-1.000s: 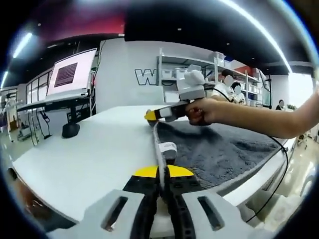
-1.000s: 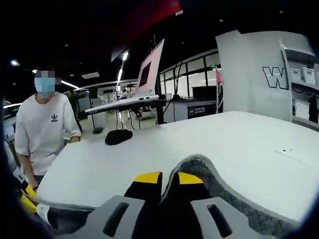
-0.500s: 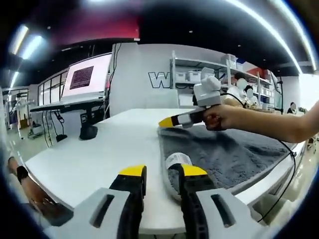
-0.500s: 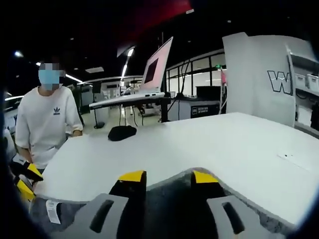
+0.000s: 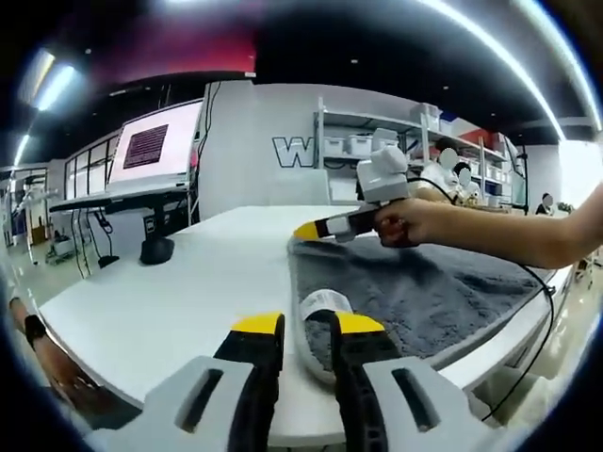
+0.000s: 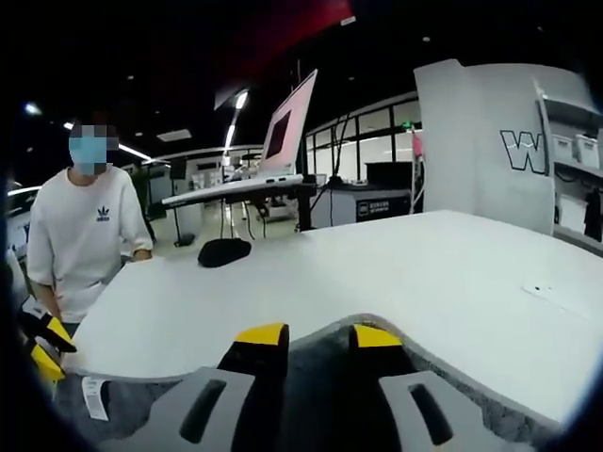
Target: Open the folded towel by lifting each exposed corner and separating the folded layers until the towel lies flat within the target outline without major curled edges
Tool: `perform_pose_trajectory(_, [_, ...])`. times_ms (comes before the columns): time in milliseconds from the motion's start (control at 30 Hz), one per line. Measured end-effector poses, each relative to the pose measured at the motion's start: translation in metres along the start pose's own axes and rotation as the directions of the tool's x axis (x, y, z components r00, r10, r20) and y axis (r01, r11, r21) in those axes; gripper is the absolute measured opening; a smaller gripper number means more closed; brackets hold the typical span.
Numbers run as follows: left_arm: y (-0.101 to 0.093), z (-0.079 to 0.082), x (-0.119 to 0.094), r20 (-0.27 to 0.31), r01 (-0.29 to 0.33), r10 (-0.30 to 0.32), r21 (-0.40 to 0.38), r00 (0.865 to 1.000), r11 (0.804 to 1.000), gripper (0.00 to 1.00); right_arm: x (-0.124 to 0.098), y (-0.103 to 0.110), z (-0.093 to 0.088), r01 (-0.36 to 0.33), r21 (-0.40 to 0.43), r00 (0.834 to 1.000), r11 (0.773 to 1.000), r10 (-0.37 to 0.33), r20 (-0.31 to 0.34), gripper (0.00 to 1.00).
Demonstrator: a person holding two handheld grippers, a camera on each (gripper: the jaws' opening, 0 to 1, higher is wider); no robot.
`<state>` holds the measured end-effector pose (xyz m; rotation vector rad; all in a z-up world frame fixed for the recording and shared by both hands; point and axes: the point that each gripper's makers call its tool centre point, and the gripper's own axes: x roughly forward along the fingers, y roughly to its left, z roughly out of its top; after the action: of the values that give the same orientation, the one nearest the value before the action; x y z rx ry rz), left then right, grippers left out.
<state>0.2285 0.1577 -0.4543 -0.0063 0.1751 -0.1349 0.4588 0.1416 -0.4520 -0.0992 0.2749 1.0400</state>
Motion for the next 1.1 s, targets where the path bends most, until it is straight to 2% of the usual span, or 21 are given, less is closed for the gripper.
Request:
perform_pose_trajectory(200, [0.000,-0.001,0.000,-0.003,0.001,-0.001,0.004,1.000,1.000,0.20,-0.004,-0.001,0.000,0.005,-0.011,1.000,1.000,-0.005,0.004,0.20])
perform_pose_trajectory(367, [-0.008,0.004,0.001,0.020,0.028,-0.028,-0.003,0.999,1.000,0.29,-0.008,-0.003,0.001,0.006,-0.014,1.000,1.000,-0.006,0.003,0.22])
perform_pose_trajectory(600, [-0.016,0.008,0.003,0.032,0.047,-0.047,0.006,0.998,0.999,0.33,-0.015,-0.005,0.006,0.010,-0.022,1.000,1.000,-0.010,0.008,0.25])
perform_pose_trajectory(700, [-0.016,0.009,0.003,0.035,0.053,-0.053,0.008,0.998,0.999,0.38,-0.018,-0.006,0.009,0.012,-0.028,1.000,1.000,-0.012,0.009,0.30])
perform_pose_trajectory(800, [-0.019,0.010,0.005,0.036,0.058,-0.059,0.007,0.998,0.998,0.45,-0.022,-0.006,0.010,0.017,-0.036,1.000,0.999,-0.016,0.013,0.41])
perform_pose_trajectory(933, [-0.025,0.006,0.007,0.006,0.087,-0.088,0.025,0.996,0.996,0.49,-0.027,-0.007,0.011,0.025,-0.042,1.000,0.999,-0.025,0.014,0.46])
perform_pose_trajectory(1100, [-0.042,0.020,0.013,0.056,0.092,-0.092,-0.002,0.994,0.996,0.58,-0.050,-0.020,0.014,0.057,-0.065,0.998,0.996,-0.056,0.021,0.49])
